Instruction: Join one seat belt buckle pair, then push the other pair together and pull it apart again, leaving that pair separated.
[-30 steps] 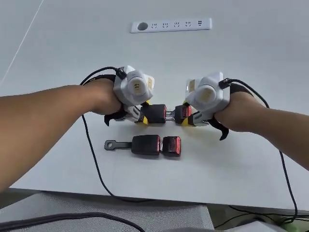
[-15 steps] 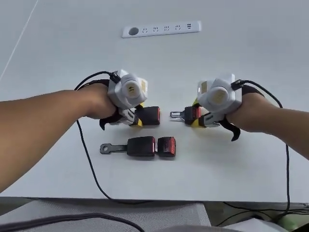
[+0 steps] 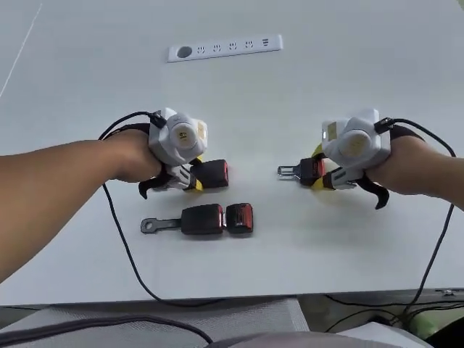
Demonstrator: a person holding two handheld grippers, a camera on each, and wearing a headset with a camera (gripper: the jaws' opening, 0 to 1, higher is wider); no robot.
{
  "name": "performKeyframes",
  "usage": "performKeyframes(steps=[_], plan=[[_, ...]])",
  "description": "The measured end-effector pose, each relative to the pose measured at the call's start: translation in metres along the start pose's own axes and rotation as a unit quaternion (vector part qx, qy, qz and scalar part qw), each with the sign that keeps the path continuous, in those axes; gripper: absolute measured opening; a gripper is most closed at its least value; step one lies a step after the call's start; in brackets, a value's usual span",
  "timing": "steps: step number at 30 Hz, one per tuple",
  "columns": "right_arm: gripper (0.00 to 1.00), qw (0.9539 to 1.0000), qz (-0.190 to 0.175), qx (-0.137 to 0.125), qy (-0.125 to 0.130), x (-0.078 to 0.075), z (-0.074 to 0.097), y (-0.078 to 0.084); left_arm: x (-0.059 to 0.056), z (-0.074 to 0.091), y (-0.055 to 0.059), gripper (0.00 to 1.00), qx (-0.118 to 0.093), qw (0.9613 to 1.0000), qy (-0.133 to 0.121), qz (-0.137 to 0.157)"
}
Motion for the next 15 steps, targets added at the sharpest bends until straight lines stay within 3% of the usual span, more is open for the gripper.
performKeyframes(steps=[15], plan=[[0.37,0.9997,-0.015,0.006,0.016,-0.0012,0.0035,0.0047,-0.0028,0.0021,0.0006,0.33,0.007,0.9998,-0.018,0.005]])
Point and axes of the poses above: the centre of the closed fingertips' face, and the gripper's own axes: z roughly backward along the fingers, x roughly to its left, y roughly out of its underside, the point moved 4 cm from there along z, roughly backward along the fingers, and after that the axes turned 13 degrees about -z, right-handed, at the moved point
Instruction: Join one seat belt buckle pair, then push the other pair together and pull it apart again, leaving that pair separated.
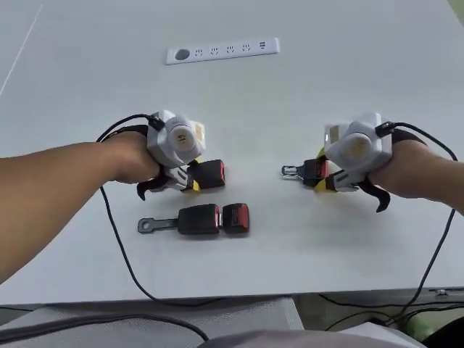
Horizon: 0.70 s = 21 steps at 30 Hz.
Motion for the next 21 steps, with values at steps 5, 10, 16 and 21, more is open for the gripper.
performKeyframes(steps=[5,10,16,21], plan=[[0.45,0.9997,-0.012,0.005,0.022,-0.005,0.001,-0.001,-0.001,0.001,-0.001,0.33,0.005,1.0,-0.007,0.0],[0.53,0.9983,-0.029,0.009,0.051,-0.005,0.005,0.001,-0.003,0.005,0.003,0.37,0.012,0.9998,-0.008,0.015],[0.57,0.9946,-0.077,-0.042,0.055,0.011,0.022,-0.01,-0.005,0.028,0.006,0.41,-0.011,0.9974,-0.058,0.04],[0.61,0.9892,-0.112,-0.07,0.063,0.025,0.035,-0.013,-0.025,0.045,0.0,0.5,-0.024,0.9953,-0.087,0.035]])
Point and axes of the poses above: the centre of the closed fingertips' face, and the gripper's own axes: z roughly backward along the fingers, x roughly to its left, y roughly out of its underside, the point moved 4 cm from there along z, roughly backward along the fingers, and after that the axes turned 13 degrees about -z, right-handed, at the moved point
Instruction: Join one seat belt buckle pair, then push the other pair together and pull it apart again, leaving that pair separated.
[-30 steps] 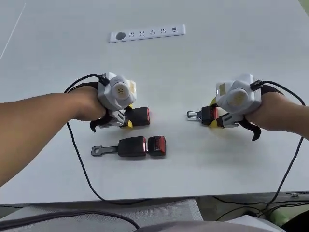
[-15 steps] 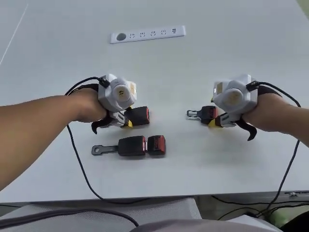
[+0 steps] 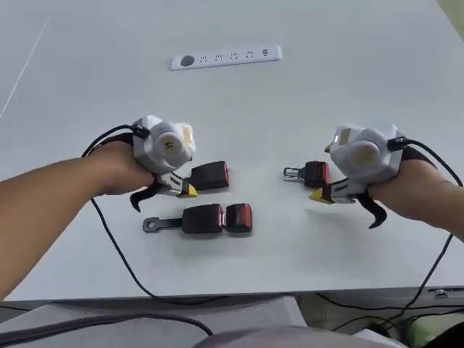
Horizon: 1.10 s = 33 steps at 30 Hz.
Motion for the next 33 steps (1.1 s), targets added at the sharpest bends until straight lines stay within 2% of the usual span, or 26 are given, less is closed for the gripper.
performKeyframes(steps=[3,5,7,11,13,16,20,22,29,33], plan=[[0.63,0.9997,-0.011,-0.02,0.0,0.011,0.012,-0.003,-0.01,0.011,0.007,0.52,-0.007,0.9993,-0.025,0.028],[0.65,0.999,-0.029,-0.033,-0.004,0.017,0.02,-0.005,-0.017,0.021,0.013,0.55,-0.013,0.997,-0.048,0.059],[0.66,0.9985,-0.038,-0.04,-0.003,0.021,0.025,-0.006,-0.026,0.031,0.021,0.61,-0.015,0.9958,-0.059,0.069],[0.7,0.9974,-0.051,-0.051,-0.003,0.026,0.033,-0.007,-0.039,0.049,0.039,0.64,-0.013,0.9928,-0.073,0.094],[0.71,0.9967,-0.058,-0.056,-0.007,0.031,0.036,-0.008,-0.04,0.057,0.048,0.66,-0.016,0.9895,-0.085,0.115],[0.75,0.9955,-0.074,-0.058,-0.016,0.038,0.039,-0.006,-0.045,0.072,0.057,0.71,-0.026,0.9805,-0.114,0.158],[0.8,0.9926,-0.096,-0.071,-0.022,0.046,0.045,-0.007,-0.055,0.082,0.062,0.74,-0.041,0.9747,-0.121,0.184],[0.81,0.9916,-0.105,-0.072,-0.022,0.049,0.047,-0.005,-0.06,0.085,0.063,0.75,-0.046,0.9737,-0.12,0.188],[0.85,0.9888,-0.125,-0.078,-0.024,0.055,0.06,0.001,-0.069,0.098,0.072,0.86,-0.07,0.9652,-0.128,0.217],[0.92,0.9877,-0.128,-0.087,-0.02,0.055,0.064,0.004,-0.076,0.104,0.081,0.89,-0.082,0.957,-0.134,0.244]])
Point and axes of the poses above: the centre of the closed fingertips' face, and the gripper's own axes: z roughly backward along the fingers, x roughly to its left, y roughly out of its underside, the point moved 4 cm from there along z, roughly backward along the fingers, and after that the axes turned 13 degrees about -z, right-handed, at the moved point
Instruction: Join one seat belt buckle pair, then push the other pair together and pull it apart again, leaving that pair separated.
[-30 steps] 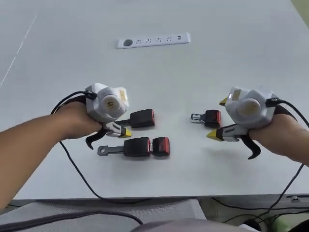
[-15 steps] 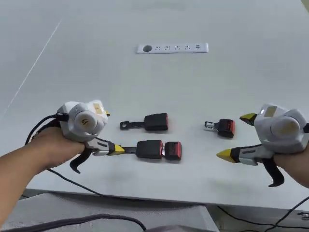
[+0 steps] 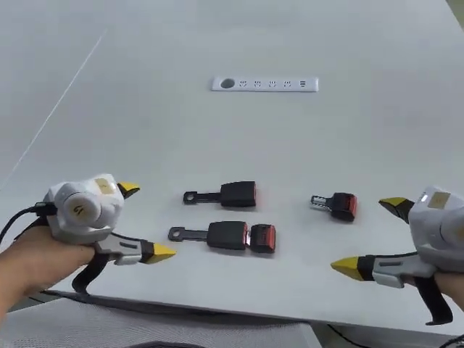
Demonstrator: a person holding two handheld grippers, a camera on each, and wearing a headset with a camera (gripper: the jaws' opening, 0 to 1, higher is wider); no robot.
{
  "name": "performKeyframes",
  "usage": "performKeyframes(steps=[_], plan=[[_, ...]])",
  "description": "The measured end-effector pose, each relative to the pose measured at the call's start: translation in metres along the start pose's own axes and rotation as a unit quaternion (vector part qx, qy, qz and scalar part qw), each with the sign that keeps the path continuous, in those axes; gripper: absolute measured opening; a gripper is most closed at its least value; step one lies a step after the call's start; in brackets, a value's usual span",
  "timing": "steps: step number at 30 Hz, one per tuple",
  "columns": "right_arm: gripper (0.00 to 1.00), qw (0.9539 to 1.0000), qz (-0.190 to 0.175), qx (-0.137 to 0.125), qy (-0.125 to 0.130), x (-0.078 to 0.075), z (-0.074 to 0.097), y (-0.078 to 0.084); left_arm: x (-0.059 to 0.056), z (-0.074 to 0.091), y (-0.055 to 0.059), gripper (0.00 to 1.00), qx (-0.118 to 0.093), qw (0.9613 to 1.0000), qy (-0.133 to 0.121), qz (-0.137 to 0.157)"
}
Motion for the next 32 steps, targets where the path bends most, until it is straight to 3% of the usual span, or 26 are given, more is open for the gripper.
performKeyframes(steps=[3,6,10,15,32], plan=[[1.0,1.0,0.0,-0.008,0.004,-0.003,0.0,0.002,-0.002,0.001,0.011,0.91,-0.004,0.9997,0.0,0.025],[1.0,0.9999,-0.004,-0.01,0.002,-0.001,0.0,0.002,-0.004,0.002,0.019,0.99,-0.011,0.9993,-0.011,0.035],[1.0,0.9999,0.006,-0.006,0.007,-0.001,0.0,0.005,-0.009,0.005,0.027,1.0,-0.012,0.9989,-0.011,0.044],[1.0,0.9999,0.009,-0.008,0.012,-0.002,-0.001,0.005,-0.007,0.01,0.035,1.0,-0.021,0.9976,-0.029,0.059],[1.0,0.9997,-0.003,-0.023,0.013,0.007,0.002,0.005,-0.011,0.015,0.035,1.0,-0.05,0.996,-0.037,0.064]])
Point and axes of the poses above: the centre of the closed fingertips' face, and the gripper's own axes: z roughly backward along the fingers, x roughly to its left, y roughly out of its underside, the point moved 4 cm from there along z, roughly backward along the fingers, and after that the axes turned 13 degrees about -z, right-handed, at the moved point
